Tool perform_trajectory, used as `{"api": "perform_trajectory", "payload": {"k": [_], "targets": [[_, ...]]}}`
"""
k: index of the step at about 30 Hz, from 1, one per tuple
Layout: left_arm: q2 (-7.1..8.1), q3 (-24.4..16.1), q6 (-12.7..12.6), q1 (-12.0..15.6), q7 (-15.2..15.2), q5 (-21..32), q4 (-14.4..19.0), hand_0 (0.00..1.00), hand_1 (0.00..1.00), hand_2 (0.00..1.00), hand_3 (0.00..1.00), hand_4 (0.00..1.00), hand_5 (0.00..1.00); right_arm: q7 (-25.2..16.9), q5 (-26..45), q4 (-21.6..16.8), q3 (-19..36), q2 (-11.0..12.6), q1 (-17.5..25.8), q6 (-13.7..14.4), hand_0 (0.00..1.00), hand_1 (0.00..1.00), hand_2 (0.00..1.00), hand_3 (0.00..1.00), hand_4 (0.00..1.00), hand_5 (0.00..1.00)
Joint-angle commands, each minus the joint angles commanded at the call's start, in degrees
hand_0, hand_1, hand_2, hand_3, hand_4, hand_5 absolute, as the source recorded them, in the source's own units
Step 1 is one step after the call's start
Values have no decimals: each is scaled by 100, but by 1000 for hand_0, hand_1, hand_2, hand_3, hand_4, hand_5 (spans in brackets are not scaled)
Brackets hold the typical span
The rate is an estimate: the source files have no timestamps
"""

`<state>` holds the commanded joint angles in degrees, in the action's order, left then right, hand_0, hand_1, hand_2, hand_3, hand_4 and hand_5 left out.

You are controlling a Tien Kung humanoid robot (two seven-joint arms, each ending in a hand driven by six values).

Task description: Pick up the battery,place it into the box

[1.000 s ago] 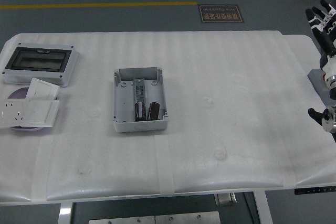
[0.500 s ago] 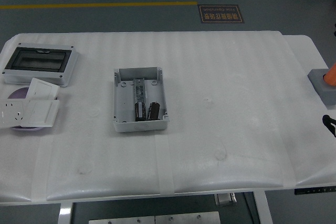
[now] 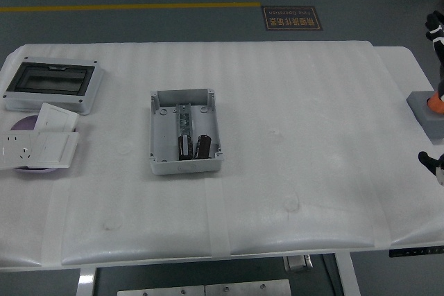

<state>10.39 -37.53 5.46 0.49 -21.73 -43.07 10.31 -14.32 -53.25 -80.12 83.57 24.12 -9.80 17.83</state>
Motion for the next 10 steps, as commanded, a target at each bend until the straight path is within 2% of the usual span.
{"api": "perform_trajectory", "payload": {"k": [10], "targets": [[-13, -11, 10, -9, -20, 1, 0, 658, 659, 620, 545, 402, 410, 88, -262, -185, -98, 4, -27, 37, 872, 809, 863, 906, 872, 520]]}}
